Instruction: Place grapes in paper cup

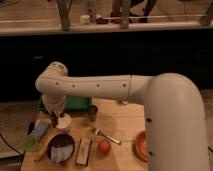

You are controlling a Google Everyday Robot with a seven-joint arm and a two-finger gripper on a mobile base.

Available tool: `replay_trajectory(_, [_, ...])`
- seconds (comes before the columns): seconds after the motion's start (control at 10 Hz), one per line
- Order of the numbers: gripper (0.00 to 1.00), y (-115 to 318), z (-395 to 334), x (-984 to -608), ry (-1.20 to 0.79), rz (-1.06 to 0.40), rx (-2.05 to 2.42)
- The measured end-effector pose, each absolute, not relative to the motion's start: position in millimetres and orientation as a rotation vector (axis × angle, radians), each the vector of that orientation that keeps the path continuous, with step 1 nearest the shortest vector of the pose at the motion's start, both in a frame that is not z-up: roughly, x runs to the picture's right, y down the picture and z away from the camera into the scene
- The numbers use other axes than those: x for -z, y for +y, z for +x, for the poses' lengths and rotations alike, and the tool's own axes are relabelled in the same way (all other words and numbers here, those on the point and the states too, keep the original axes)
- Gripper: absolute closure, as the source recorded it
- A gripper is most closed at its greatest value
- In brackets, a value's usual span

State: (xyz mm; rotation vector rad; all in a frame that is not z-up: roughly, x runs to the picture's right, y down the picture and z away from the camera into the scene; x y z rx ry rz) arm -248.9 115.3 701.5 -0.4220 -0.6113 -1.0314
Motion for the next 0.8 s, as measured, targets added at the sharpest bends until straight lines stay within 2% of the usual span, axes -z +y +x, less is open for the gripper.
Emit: replay_trajectory(0.8, [1.0, 119, -253, -681, -0.695, -0.426, 1.128])
